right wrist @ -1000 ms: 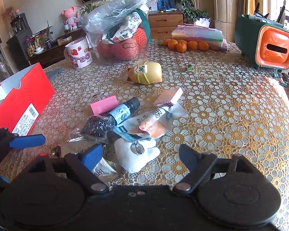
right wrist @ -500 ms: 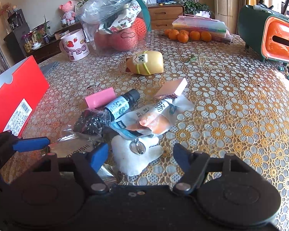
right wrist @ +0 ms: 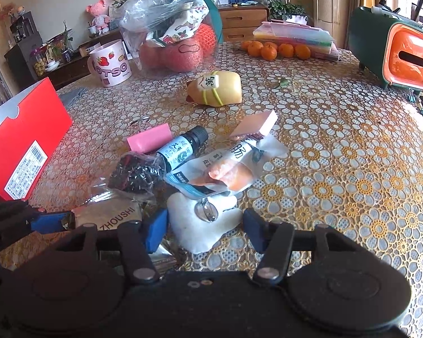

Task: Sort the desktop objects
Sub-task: 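Grasp the black bag with the left tool while the right tool grasps the white pouch, then lift the black bag and white pouch off the table with both tools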

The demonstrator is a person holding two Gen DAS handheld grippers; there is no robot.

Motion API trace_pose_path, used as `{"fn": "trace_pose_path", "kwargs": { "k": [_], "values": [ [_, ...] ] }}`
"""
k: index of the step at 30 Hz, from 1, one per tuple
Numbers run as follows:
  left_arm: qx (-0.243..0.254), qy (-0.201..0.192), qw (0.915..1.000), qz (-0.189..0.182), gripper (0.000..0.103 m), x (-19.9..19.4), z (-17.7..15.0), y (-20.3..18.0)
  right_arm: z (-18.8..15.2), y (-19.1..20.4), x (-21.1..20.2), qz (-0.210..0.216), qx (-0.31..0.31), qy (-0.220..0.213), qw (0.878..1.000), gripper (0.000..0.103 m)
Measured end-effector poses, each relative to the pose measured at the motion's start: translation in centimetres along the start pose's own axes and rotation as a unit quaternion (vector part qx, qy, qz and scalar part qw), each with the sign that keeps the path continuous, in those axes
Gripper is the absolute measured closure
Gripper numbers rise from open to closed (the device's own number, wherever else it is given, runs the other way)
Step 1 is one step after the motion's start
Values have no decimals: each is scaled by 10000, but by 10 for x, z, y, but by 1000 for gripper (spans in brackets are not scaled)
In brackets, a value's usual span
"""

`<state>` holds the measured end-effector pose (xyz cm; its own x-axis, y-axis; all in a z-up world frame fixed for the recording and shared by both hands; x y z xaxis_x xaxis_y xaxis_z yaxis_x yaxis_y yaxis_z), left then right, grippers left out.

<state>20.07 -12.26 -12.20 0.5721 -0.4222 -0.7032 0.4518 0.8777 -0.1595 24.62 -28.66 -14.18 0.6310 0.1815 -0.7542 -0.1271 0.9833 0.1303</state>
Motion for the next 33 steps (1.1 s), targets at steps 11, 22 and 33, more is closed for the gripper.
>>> {"fn": "trace_pose_path", "kwargs": {
  "k": [11, 22, 33],
  "values": [
    [-464, 294, 9983, -182, 45, -11, -3, 6, -7, 1, -17, 21, -4, -12, 10000, 50],
    [-1247, 705, 9887, -433, 49, -27, -8, 21, -19, 0, -41, 25, -17, -39, 10000, 50],
    [-892, 690, 9935, -177, 37, -31, -15, 20, -26, 5, -47, 4, -169, -18, 9999, 50]
  ]
}}
Point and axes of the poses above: each gripper's, at about its wrist camera, not at the fingertips, and x roughly the way its jaws point, y to its left, z to its top, the point moved 2 cm from there along x, roughly the way its jaws point, and after that the axes turned 3 degrees about -z, right-handed, at the moved point
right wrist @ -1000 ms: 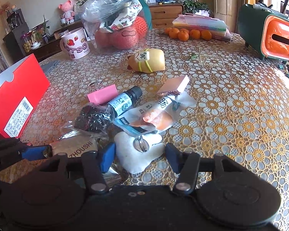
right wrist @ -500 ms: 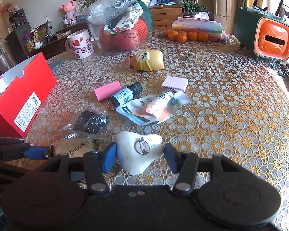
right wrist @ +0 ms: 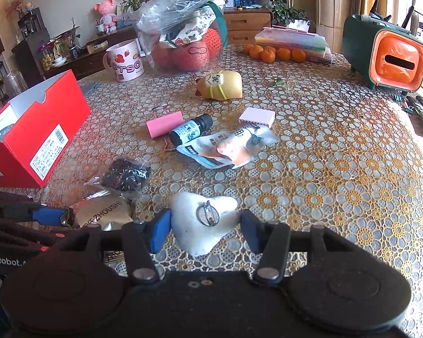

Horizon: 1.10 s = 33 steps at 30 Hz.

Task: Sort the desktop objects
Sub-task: 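Lift the black bag and white pouch off the table with both tools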

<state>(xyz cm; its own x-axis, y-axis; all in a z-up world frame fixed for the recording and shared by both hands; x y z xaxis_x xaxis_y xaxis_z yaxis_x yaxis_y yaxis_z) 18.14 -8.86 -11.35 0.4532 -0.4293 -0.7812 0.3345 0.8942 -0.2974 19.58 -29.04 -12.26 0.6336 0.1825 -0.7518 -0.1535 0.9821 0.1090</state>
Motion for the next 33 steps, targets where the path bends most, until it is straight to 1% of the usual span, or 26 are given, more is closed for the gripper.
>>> {"fn": "trace_pose_path", "kwargs": {
  "k": [1, 2, 4, 7, 12, 14, 18, 21, 27, 31, 32, 33],
  "values": [
    [28, -8, 10000, 54, 32, 0, 0, 0, 0, 0, 1, -1, -15, 10, 10000, 50],
    [59, -4, 9999, 116, 30, -1, 1, 0, -1, 0, 1, -2, -25, 20, 10000, 50],
    [144, -17, 9998, 116, 30, -3, 3, 0, -2, -1, 3, 7, -32, 47, 10000, 50],
    [193, -92, 9996, 202, 24, -9, 10, 2, -3, -2, 5, 24, -33, 76, 10000, 50],
    [175, -189, 9992, 297, 23, -7, 34, 4, -3, -6, 10, 40, -39, 125, 9999, 49],
    [242, -152, 9991, 317, 23, -2, 42, 0, -3, -7, 12, 38, -43, 152, 9999, 49],
    [533, -34, 9979, 359, 23, 16, 58, -13, -4, -9, 15, 64, -82, 166, 9998, 49],
    [512, 72, 9982, 306, 23, 29, 66, -14, -4, -9, 16, 82, -101, 161, 9998, 48],
    [577, 334, 9971, 365, 23, 52, 71, -15, -4, -10, 18, 137, -105, 171, 9997, 48],
    [533, 335, 9972, 415, 24, 57, 70, -12, -4, -9, 18, 128, -147, 155, 9997, 47],
    [473, 312, 9977, 383, 25, 57, 71, -10, -4, -9, 18, 123, -155, 153, 9997, 47],
    [435, 296, 9979, 375, 28, 57, 71, -9, -4, -9, 18, 120, -156, 153, 9997, 47]
  ]
}}
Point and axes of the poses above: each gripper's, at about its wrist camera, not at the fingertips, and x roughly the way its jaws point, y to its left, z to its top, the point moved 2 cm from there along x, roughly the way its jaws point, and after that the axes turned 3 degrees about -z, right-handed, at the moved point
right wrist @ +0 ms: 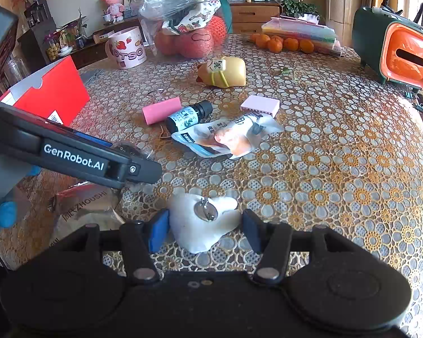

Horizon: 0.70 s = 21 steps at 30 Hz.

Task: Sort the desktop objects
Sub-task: 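Lift the black bag and white pouch off the table with both tools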

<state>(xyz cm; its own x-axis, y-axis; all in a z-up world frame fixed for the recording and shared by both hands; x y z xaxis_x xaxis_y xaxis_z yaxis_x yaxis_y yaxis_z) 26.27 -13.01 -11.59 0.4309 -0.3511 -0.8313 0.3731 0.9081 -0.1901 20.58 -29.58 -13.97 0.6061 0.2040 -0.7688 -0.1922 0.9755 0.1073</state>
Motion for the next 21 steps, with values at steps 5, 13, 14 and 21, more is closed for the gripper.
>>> {"fn": "trace_pose_path", "kwargs": {
  "k": [5, 13, 14, 21],
  "values": [
    [-37, 1, 10000, -33, 58, -2, 0, 1, 1, 1, -1, -44, -31, -16, 10000, 49],
    [-153, -310, 9993, -113, 69, -23, 0, 5, 3, 6, -12, -162, -113, -107, 9997, 50],
    [-178, -344, 9992, -137, 69, -27, 0, 6, 4, 6, -14, -174, -123, -127, 9997, 50],
    [-236, -599, 9974, -319, 69, -69, -8, 10, 17, 19, -39, -100, -216, -300, 9993, 50]
  ]
}}
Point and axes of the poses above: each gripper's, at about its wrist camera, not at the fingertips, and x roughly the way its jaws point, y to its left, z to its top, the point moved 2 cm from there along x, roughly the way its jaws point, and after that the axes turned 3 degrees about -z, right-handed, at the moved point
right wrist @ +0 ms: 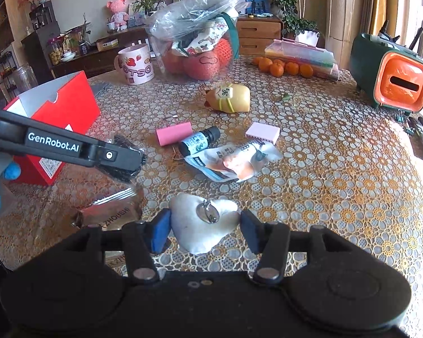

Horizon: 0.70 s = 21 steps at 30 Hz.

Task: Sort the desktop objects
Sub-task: 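Lift the black bag and white pouch off the table with both tools, then carry both items into the red shoebox and open both tools to release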

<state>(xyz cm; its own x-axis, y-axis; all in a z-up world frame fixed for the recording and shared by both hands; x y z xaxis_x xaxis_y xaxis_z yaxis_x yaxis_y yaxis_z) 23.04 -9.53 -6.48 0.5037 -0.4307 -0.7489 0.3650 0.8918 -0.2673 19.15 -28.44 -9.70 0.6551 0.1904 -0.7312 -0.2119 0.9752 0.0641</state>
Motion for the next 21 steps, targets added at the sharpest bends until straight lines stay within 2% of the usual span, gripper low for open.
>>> {"fn": "trace_pose_path", "kwargs": {
  "k": [14, 21],
  "values": [
    [-135, -483, 9987, -8, 69, -85, -21, 30, 27, 61, -42, 173, -463, -321, 9983, 50],
    [-228, -638, 9976, 132, 69, -125, -36, 58, 41, 96, -47, 484, -615, -298, 9965, 50]
  ]
}}
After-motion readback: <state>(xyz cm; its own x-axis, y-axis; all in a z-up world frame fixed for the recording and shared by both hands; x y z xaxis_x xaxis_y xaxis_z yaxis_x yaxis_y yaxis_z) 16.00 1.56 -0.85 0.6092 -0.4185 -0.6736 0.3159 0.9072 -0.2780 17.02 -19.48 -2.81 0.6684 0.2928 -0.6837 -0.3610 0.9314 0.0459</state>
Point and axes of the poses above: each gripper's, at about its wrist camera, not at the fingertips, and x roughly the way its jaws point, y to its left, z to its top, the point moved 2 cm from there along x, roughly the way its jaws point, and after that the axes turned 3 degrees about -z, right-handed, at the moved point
